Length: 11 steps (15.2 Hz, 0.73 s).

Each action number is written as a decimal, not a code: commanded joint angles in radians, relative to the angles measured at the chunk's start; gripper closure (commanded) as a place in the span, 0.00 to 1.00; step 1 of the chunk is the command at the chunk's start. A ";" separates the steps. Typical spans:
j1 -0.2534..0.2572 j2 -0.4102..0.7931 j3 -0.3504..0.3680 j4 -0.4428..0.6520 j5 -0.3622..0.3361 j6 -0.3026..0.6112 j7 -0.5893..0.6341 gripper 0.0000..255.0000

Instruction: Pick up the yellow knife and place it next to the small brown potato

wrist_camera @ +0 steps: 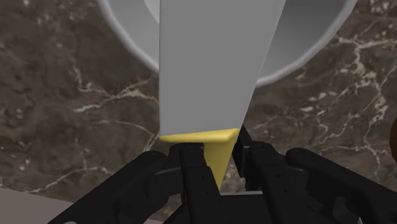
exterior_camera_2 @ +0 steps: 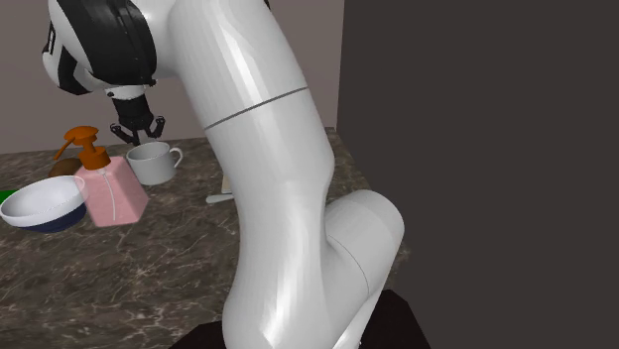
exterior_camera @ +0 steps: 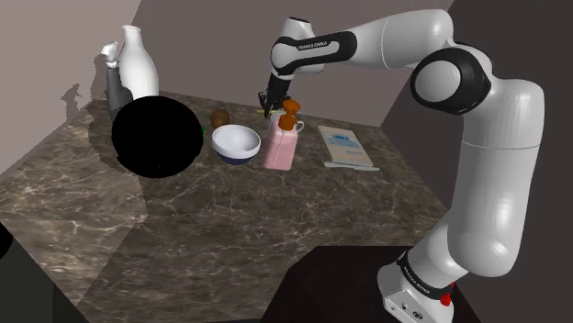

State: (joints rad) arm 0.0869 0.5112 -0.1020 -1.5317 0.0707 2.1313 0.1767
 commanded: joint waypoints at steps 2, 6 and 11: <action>0.000 0.017 0.000 -0.013 0.000 0.005 0.002 1.00; 0.000 0.017 0.000 -0.013 0.000 0.004 0.002 1.00; -0.002 0.030 0.000 0.003 0.001 0.002 0.001 0.00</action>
State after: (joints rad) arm 0.0855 0.5398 -0.1018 -1.5290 0.0714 2.1333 0.1777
